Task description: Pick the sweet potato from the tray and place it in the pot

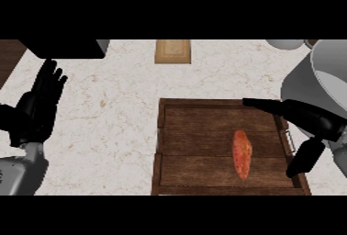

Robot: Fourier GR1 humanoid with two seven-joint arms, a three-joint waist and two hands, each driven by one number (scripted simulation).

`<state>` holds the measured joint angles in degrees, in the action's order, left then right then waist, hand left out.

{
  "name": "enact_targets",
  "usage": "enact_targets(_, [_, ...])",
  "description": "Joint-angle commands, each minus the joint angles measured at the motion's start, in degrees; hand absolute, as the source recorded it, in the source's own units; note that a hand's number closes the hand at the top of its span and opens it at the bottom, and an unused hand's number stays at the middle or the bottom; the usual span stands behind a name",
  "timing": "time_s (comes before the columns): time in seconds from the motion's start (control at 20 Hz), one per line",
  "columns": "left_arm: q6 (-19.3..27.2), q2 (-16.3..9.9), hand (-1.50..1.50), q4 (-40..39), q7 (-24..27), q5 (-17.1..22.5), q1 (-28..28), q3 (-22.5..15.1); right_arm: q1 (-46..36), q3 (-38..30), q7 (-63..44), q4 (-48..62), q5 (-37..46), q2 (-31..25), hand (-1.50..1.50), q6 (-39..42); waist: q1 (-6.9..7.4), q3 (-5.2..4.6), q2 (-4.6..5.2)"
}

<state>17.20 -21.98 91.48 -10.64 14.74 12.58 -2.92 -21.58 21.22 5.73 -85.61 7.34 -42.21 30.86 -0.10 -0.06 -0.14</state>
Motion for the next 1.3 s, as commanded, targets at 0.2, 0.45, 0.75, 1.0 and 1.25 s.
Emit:
enact_targets(0.2, [0.6, 3.3, 0.00, 4.1, -2.4, -3.6, -1.3, -0.3, 2.2, -0.7, -6.3, -2.7, 5.3, 7.4, -1.50, 3.5, 0.31, 0.07, 0.11])
enact_targets(0.45, [-5.4, 0.8, 0.00, 0.1, 0.7, -1.5, -1.8, 4.5, 4.9, 1.6, -11.6, -4.7, 11.9, 10.8, -1.50, 1.8, 0.29, 0.05, 0.18])
enact_targets(0.75, [-4.9, 2.8, 0.00, 3.9, -3.3, -3.0, -2.6, 5.4, 10.2, -3.7, -9.2, -9.3, 15.0, 8.4, -1.50, 5.2, 0.04, 0.06, 0.08])
enact_targets(1.0, [-5.2, 6.6, 0.00, 3.3, -0.8, -5.5, -4.0, 4.0, 3.9, -4.6, -4.8, 1.9, 20.1, 15.6, -1.50, 4.4, 0.36, 0.06, 0.17])
enact_targets(1.25, [-6.7, 6.9, 0.00, -3.3, 1.1, -6.3, 0.8, 6.0, 6.3, -1.9, -2.4, 5.2, 28.1, 18.7, -1.50, -0.9, 0.16, 0.06, 0.20])
